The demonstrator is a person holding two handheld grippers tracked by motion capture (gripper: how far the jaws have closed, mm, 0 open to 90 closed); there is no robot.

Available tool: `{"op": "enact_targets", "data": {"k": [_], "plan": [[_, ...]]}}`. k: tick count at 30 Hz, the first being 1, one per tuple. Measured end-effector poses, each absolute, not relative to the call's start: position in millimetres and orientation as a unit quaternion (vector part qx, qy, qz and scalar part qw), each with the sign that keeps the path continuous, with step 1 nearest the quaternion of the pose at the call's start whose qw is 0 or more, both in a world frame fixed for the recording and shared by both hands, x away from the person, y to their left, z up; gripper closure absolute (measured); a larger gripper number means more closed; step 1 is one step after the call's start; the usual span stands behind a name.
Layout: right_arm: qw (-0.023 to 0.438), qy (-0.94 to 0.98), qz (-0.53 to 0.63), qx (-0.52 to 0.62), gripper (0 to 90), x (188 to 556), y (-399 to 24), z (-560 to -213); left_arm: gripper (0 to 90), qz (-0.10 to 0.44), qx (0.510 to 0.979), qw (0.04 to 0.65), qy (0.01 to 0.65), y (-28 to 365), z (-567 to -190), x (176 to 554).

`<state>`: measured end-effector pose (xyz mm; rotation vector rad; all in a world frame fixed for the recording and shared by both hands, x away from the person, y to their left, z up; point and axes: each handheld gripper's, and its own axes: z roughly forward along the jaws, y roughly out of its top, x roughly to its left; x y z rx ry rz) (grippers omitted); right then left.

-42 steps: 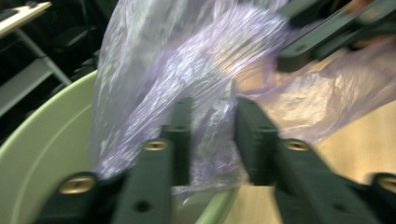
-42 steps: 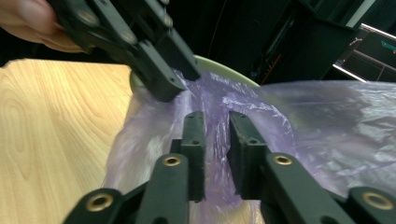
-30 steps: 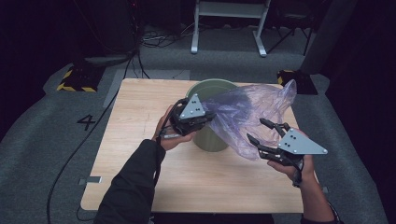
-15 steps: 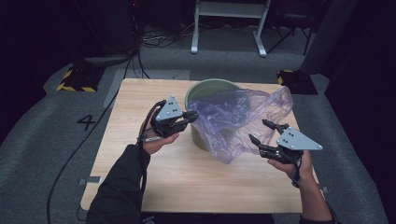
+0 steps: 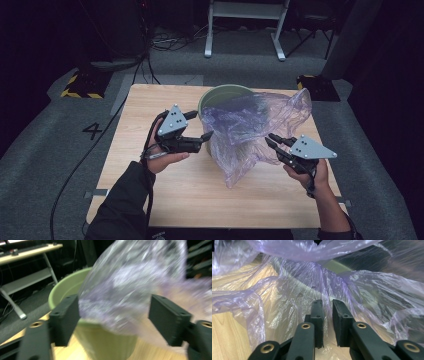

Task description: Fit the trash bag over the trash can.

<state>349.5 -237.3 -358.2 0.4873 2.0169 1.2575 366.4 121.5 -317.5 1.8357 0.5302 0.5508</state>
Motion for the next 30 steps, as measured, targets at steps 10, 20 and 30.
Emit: {"op": "enact_targets", "data": {"k": [10, 20, 30], "plan": [[0.356, 0.777, 0.486, 0.182, 80.2, 348.3, -231.5, -357.1, 15.6, 0.236, 0.804, 0.525, 0.150, 72.1, -313.1, 322.2], [0.354, 0.782, 0.479, 0.181, 83.7, 346.7, -232.1, -363.4, 56.3, 0.263, 0.794, 0.513, 0.193, 74.5, -327.3, 342.6], [0.338, 0.788, 0.477, 0.192, 86.9, 348.4, -241.2, -377.7, 83.5, 0.265, 0.788, 0.504, 0.234, 102.5, -338.4, 371.2]]}}
